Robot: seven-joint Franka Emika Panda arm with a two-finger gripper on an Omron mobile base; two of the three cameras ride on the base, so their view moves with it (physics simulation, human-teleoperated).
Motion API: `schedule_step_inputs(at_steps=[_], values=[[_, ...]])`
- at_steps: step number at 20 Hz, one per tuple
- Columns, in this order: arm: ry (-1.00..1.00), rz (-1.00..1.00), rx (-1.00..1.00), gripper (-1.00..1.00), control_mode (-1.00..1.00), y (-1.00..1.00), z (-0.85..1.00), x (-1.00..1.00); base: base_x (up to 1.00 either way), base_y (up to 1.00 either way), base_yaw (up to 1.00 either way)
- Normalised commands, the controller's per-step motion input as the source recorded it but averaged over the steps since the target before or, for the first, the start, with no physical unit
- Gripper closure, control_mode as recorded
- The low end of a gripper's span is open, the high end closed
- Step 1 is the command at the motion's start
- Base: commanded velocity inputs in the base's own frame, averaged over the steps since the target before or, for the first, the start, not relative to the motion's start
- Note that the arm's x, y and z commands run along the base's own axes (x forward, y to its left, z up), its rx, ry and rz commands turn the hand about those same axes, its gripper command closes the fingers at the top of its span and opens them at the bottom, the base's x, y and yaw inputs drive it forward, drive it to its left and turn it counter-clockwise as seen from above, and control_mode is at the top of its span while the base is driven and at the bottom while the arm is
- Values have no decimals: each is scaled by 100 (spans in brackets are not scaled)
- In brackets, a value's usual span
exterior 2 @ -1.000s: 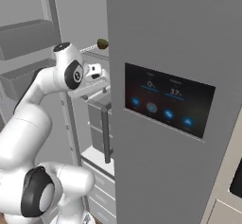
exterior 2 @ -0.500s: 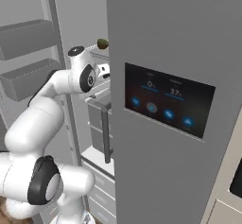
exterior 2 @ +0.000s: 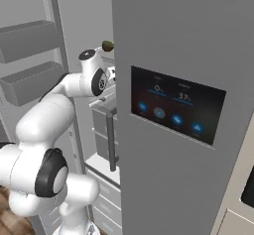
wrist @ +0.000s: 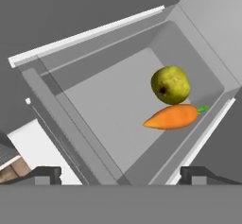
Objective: Take the pear and carrot from the second highest rack and move them to the highest rack where the kiwi and squash are located, to maximize freezer space. Close the freezer door after rearranging.
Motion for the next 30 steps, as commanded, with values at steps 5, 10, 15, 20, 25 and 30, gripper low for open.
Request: schedule_step_inputs(at_steps=[5,10,15,20,25,30], values=[[0,0,0,-100,-100,-10,-10,25,0,0,0],[0,0,0,-100,-100,-12,-21,32,0,0,0],[0,0,0,-100,-100,-11,-20,32,0,0,0],[-1,0,0,-100,-100,-11,-12,30,0,0,0],[-5,0,0,-100,-100,-12,-5,31,0,0,0],[0,0,0,-100,-100,-10,-5,34,0,0,0]])
